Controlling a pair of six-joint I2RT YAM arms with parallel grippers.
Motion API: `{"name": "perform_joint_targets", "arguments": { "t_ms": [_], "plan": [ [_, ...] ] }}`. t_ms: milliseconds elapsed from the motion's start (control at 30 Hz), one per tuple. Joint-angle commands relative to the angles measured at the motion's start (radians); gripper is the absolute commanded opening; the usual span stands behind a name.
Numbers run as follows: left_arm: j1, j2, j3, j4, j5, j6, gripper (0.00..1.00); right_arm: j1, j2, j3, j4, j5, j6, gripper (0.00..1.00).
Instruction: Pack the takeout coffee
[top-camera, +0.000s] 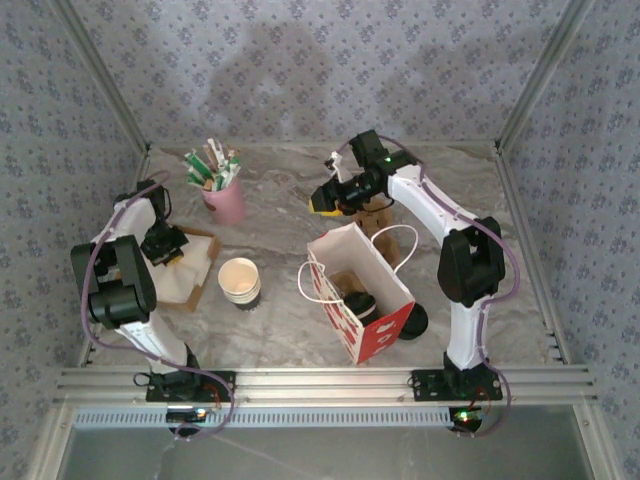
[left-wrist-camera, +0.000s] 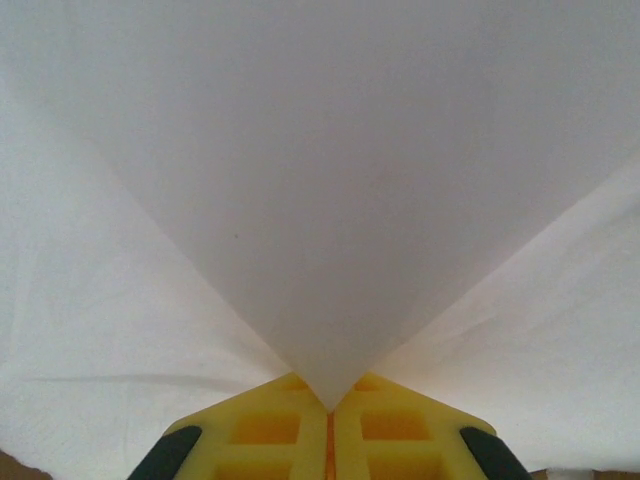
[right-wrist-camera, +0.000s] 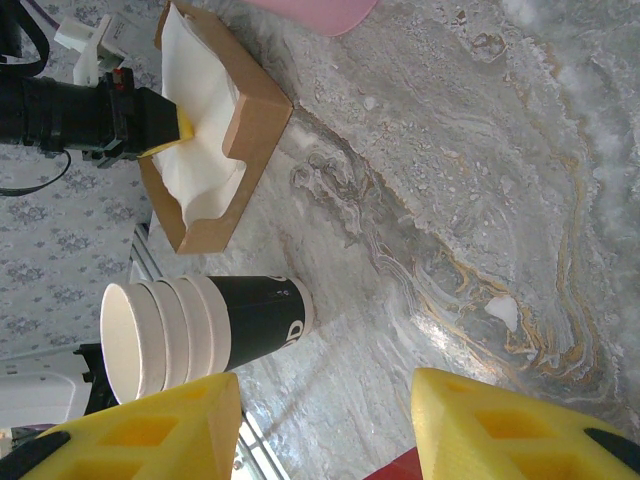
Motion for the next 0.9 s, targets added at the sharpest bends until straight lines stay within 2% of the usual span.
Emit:
{"name": "perform_joint_targets", "arguments": {
  "t_ms": [0, 500, 700, 867],
  "plan": [
    [-0.005, -0.056, 0.029, -0.051, -0.016, 0.008, 0.01, 0.001, -0.029, -0.005, -0.017, -0.003, -0.019, 0.50],
    [-0.012, -0.323, 0.131, -0.161, -0.048, 0.014, 0.00, -0.007, -0.082, 0.001, 0.019, 0.029, 0.022, 0.50],
    [-0.025, -0.407, 0.220, -0.211, -0.046, 0.009, 0.00, -0.024, -0.120, -0.002, 0.044, 0.049, 0.053, 0.52],
    [-0.060, -0.451, 0.303, -0.233, -0.002, -0.005, 0.00, -0.038, -0.177, -0.015, 0.076, 0.065, 0.071, 0.53]
  ]
}}
